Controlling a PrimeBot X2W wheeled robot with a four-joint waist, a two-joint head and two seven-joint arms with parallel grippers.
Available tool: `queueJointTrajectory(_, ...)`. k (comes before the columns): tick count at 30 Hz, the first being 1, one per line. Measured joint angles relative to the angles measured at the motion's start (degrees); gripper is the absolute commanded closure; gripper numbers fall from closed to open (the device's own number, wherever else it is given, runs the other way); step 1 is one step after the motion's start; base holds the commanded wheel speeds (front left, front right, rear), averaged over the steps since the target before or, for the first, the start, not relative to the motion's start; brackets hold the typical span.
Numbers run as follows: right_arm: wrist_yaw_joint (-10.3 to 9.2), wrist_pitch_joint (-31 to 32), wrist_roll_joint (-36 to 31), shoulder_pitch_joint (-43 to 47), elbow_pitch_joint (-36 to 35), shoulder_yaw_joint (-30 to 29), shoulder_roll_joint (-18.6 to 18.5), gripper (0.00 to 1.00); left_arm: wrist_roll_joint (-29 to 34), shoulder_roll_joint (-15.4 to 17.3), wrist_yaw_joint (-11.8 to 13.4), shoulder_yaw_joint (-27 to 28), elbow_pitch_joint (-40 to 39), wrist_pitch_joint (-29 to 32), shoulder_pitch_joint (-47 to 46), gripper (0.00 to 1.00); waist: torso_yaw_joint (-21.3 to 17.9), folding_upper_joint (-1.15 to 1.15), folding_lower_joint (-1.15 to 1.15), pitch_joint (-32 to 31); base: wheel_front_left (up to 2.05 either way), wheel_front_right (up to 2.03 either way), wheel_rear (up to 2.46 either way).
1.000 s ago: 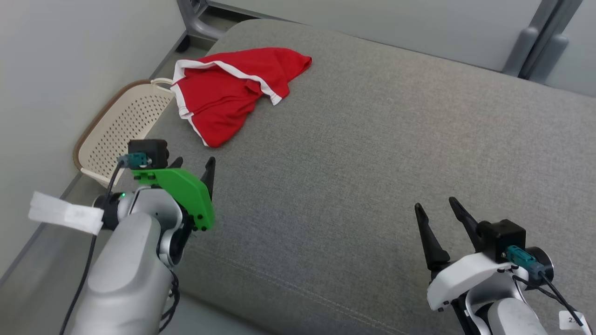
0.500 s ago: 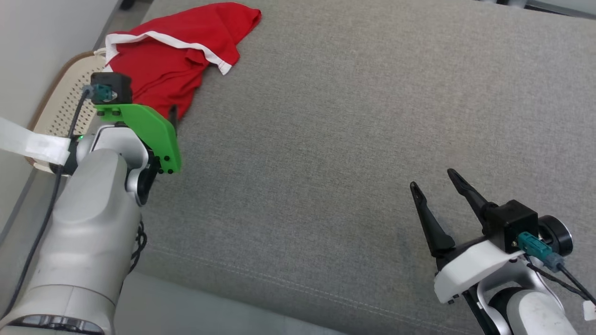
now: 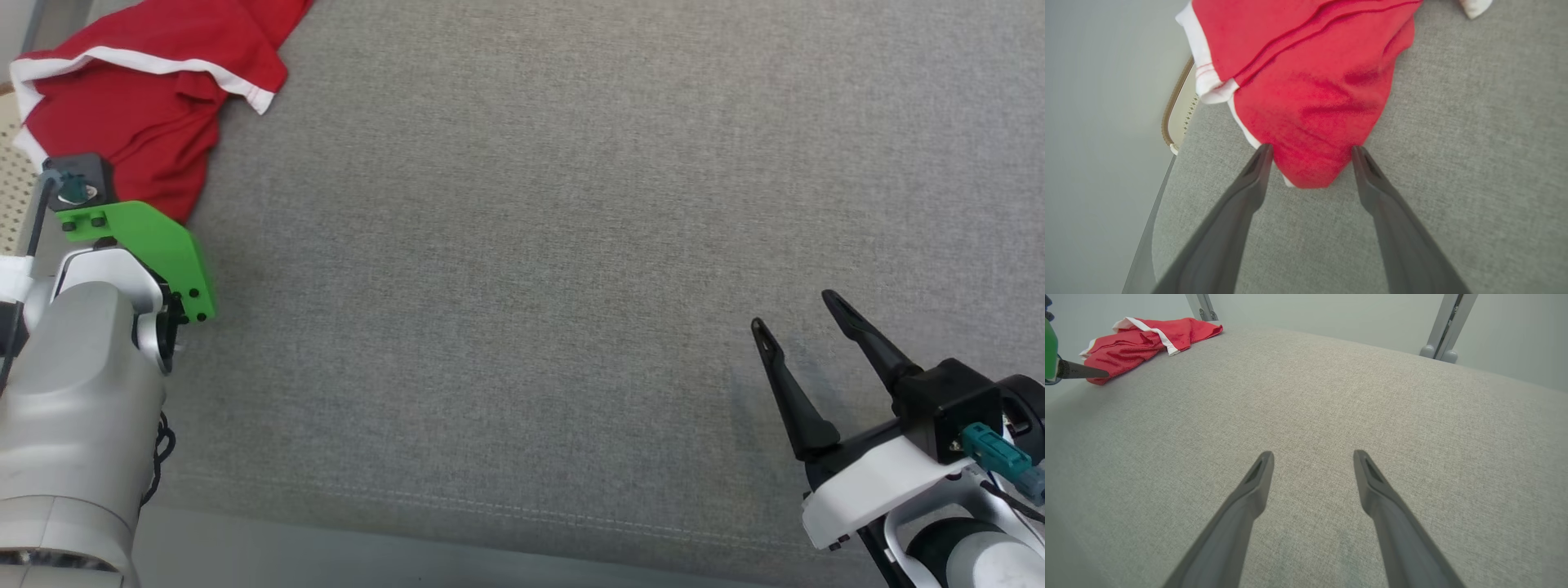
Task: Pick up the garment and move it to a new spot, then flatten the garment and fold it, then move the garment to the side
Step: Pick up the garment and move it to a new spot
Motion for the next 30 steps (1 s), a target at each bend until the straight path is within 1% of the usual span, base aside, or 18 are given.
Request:
queueJointTrajectory(6,0.00,1.6,-0.1,0.1,-2.4,-0.3,-1.7,0.00,-1.2,2.5,1.4,1.4,1.7,-1.1,-0.1,0.00,-3.4,0.00,0.00,1.1,0.00,0.00,0.00)
queueJointTrajectory(8,0.00,2.0,-0.1,0.3,-3.5,-1.1,-2.1,0.00,-2.0,2.6,1.7,1.9,2.0,-1.6,0.3,0.00,-4.3,0.00,-0.01,1.3,0.00,0.00,0.00)
queueJointTrajectory(9,0.00,2.2,-0.1,0.4,-3.8,-1.3,-2.3,0.00,-1.9,2.6,2.1,1.6,2.1,-1.8,0.3,0.40,-4.7,0.00,-0.01,1.4,0.00,0.00,0.00)
queueJointTrajectory(10,0.00,2.5,-0.1,0.5,-4.0,-1.5,-2.5,0.00,-1.8,2.5,2.1,1.6,2.2,-2.4,0.4,1.00,-4.8,0.00,-0.01,1.6,0.00,0.00,0.00)
queueJointTrajectory(12,0.00,2.5,-0.1,0.6,-4.2,-1.4,-2.5,0.00,-2.1,2.4,2.4,1.8,2.3,-3.0,0.3,1.00,-4.9,0.00,-0.01,1.9,0.00,0.00,0.00)
queueJointTrajectory(13,0.00,2.5,-0.1,0.6,-4.1,-1.2,-2.4,0.00,-2.3,2.3,2.9,2.0,2.4,-3.7,0.3,1.00,-4.8,0.00,0.00,2.0,0.00,0.00,0.00)
queueJointTrajectory(19,0.00,1.4,0.0,0.2,-2.9,-0.7,-1.3,0.00,-2.6,1.8,3.5,2.1,2.4,-6.5,0.2,1.00,-4.1,0.00,-0.01,1.2,0.00,0.00,0.00)
queueJointTrajectory(22,0.00,0.1,0.3,-0.7,-0.7,-0.3,-0.5,0.00,-3.2,0.7,3.1,2.2,2.6,-7.4,0.3,1.00,-3.5,0.00,-0.01,0.2,0.00,0.00,0.00)
queueJointTrajectory(24,0.00,-1.1,0.8,-1.2,1.0,0.3,0.6,0.00,-3.2,0.8,2.8,2.1,2.6,-8.3,0.5,1.00,-3.2,0.00,-0.01,-0.8,0.00,0.00,0.00)
queueJointTrajectory(26,0.01,-2.4,1.3,-1.5,3.1,0.8,1.7,0.00,-2.3,1.3,2.9,1.2,2.0,-11.0,0.7,1.00,-3.0,0.00,-0.01,-2.1,0.00,0.00,0.00)
queueJointTrajectory(27,0.01,-3.2,1.5,-1.7,4.2,0.9,2.4,0.00,-2.3,1.3,3.4,1.2,1.6,-12.4,0.7,1.00,-3.0,0.00,-0.01,-2.8,0.00,0.00,0.00)
queueJointTrajectory(30,0.00,-5.6,2.1,-2.3,7.8,1.6,4.3,0.00,-1.8,1.1,3.3,0.3,1.4,-14.1,1.6,1.00,-3.2,0.00,-0.01,-5.4,0.00,0.00,0.00)
